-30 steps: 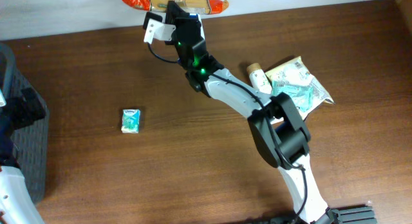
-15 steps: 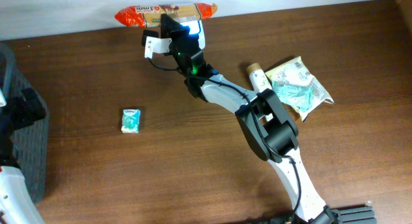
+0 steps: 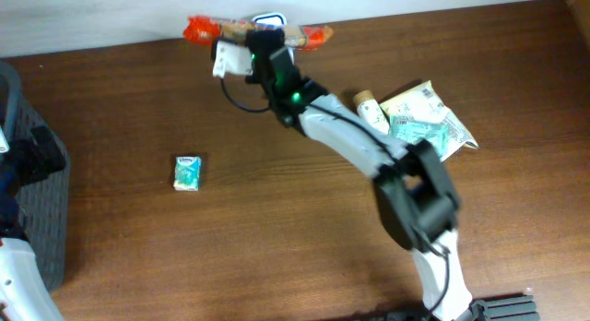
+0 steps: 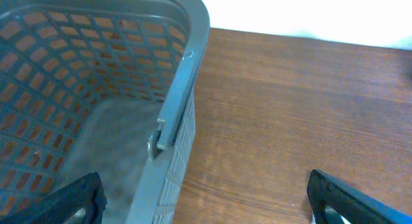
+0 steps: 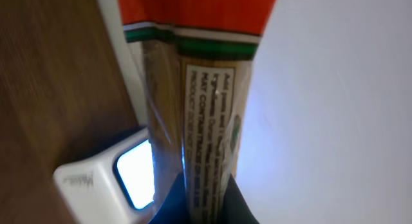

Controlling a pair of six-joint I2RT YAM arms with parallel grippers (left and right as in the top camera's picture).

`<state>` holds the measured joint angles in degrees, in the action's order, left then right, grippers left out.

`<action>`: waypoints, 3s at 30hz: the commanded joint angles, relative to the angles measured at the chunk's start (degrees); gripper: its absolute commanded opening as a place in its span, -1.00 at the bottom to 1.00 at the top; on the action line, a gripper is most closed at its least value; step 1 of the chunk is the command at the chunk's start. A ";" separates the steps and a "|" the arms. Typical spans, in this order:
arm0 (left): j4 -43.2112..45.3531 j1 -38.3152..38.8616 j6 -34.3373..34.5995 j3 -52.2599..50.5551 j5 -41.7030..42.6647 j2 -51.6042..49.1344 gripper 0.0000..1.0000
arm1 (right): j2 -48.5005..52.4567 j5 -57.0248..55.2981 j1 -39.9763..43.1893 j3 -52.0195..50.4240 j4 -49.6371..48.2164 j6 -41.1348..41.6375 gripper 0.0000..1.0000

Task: Scan the item barcode
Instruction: 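Carry the spaghetti pack right and drop it on the item pile, then reach the right gripper to the teal Kleenex tissue pack and grasp it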

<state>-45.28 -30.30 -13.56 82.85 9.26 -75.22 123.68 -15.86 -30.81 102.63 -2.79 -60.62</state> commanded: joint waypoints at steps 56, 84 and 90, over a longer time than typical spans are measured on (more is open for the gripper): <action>-0.70 -0.24 -0.68 0.68 0.15 0.33 0.98 | 7.34 30.03 -6.40 10.40 32.30 95.89 0.42; -0.72 -0.24 -0.68 0.68 0.15 0.33 0.98 | 17.14 27.85 -16.50 10.40 34.01 97.55 -0.67; -0.70 -0.24 -0.68 0.68 0.15 0.33 0.98 | 19.76 29.31 -16.83 10.40 32.15 97.57 -0.42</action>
<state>-46.09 -30.30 -13.58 82.85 9.23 -75.22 141.10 13.37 -46.72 112.73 29.26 37.32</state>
